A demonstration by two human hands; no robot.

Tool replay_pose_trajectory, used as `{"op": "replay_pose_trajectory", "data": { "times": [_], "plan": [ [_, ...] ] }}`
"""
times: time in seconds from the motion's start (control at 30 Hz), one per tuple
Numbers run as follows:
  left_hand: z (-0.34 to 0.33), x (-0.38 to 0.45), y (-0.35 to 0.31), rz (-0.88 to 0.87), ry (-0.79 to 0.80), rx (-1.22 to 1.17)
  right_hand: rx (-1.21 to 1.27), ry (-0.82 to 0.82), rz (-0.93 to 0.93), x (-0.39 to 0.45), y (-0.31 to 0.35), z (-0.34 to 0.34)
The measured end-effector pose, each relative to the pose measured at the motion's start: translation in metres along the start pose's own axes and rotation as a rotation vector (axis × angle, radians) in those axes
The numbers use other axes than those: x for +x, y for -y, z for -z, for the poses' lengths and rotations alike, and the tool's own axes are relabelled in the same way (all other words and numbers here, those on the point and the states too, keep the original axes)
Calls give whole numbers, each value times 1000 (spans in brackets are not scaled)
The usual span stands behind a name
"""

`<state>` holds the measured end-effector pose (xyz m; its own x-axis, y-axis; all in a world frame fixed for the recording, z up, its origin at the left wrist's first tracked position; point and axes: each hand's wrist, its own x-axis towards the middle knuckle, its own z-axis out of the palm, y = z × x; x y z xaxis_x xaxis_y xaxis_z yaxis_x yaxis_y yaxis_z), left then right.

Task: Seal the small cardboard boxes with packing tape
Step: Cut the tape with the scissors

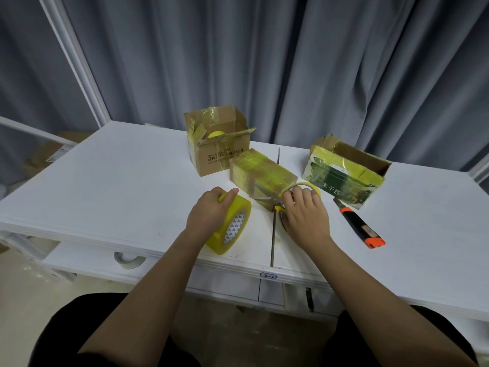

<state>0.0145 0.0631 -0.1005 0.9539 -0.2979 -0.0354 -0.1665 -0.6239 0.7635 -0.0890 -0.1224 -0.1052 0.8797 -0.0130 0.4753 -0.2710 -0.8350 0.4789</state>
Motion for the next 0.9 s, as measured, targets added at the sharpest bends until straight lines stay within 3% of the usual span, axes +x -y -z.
{"op": "replay_pose_trajectory", "data": {
  "times": [0.37, 0.47, 0.57, 0.8, 0.9],
  "plan": [
    [0, 2, 2, -7, -9, 1, 140, -52, -142, -7, 0, -6],
    [-1, 1, 2, -11, -17, -10, 270, -47, -274, -23, -10, -8],
    [-1, 0, 3, -17, -29, -20, 593, 104, -444, -33, -18, -6],
    [-1, 0, 2, -21, -35, -11, 1106, 662, -572, -31, -21, 4],
    [-1, -1, 2, -23, -38, 1, 1313, 802, -621, -25, -19, 10]
  ]
}}
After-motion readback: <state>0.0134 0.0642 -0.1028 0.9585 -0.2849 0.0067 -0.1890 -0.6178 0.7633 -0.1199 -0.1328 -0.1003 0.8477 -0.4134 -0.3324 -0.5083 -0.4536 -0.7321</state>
